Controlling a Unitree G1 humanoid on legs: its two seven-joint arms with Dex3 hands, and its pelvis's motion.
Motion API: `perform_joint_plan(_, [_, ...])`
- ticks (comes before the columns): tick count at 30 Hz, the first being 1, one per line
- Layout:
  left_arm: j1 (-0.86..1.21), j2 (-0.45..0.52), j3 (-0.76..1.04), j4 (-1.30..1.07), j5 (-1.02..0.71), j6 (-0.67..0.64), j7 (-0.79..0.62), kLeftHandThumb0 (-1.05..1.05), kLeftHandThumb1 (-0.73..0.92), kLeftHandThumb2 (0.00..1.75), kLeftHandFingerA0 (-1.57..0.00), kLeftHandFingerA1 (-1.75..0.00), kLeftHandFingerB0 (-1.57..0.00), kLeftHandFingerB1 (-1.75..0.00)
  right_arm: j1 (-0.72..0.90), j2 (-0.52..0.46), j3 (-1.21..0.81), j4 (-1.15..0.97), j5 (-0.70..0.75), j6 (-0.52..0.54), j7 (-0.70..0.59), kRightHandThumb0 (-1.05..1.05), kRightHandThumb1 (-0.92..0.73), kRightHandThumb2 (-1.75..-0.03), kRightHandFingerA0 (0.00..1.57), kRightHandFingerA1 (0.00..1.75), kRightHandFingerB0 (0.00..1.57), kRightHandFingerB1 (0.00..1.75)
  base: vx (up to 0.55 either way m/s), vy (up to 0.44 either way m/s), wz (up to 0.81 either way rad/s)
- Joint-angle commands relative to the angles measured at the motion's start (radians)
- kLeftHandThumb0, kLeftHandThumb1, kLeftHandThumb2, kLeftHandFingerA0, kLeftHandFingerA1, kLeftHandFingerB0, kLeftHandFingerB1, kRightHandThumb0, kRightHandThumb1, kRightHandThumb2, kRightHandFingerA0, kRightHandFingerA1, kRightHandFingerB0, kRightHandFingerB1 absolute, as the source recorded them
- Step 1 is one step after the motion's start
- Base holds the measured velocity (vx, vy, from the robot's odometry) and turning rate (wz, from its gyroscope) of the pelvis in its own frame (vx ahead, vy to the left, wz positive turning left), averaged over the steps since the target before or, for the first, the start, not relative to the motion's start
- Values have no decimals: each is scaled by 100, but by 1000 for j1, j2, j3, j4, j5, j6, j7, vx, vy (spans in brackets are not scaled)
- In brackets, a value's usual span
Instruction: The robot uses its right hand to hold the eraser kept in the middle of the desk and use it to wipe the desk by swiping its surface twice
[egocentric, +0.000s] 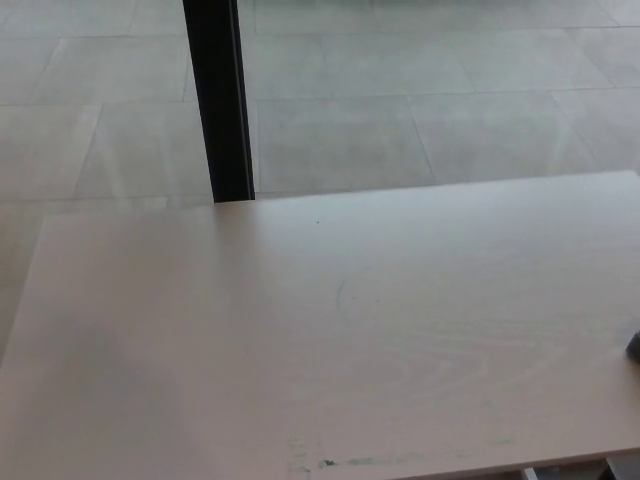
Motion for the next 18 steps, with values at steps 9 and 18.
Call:
perform_joint_plan(9, [12,11,16,-6,-38,-10,-5,-69,88,67,-66,-64,-46,-51,-68,-21,147,69,-5,-34,-86,-71,-56,-100,42,86,43,67,0,0,0])
perform_joint_plan(18, [66,5,12,-37,-40,-51,-25,-64,82,64,-45,-57,-31,-45,5,-4,199,30,-15,-158,2,-71,-66,-60,34,81,33,48,0,0,0])
